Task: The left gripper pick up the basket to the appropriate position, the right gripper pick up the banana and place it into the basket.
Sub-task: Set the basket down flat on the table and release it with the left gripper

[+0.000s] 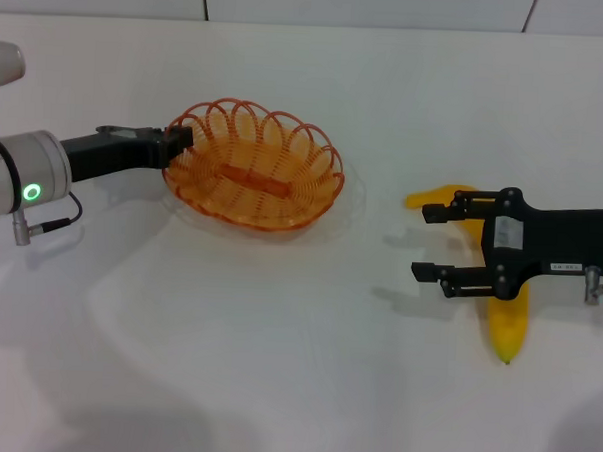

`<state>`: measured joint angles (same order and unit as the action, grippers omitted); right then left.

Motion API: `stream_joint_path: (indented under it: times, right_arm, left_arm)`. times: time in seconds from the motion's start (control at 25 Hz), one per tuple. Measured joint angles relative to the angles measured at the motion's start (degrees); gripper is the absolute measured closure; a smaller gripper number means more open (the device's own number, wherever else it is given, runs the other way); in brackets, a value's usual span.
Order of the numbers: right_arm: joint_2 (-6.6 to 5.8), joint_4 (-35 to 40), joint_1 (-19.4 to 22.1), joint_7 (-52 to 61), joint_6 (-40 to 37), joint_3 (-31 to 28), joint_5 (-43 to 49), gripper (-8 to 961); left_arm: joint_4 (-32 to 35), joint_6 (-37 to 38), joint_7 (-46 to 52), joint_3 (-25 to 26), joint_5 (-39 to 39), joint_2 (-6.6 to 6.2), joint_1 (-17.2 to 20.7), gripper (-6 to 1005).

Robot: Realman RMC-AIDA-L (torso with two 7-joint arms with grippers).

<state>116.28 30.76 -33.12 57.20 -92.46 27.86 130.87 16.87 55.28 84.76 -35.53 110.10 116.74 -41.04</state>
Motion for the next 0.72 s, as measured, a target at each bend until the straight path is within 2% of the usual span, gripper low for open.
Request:
stream_joint_path:
  times: [0.72]
  right_arm:
    - [0.00, 0.00, 0.17, -0.06, 0.09, 0.00, 0.00, 221]
  left_arm:
    - [-0.50, 0.00, 0.00, -0.26, 0.23, -0.03, 0.00, 909]
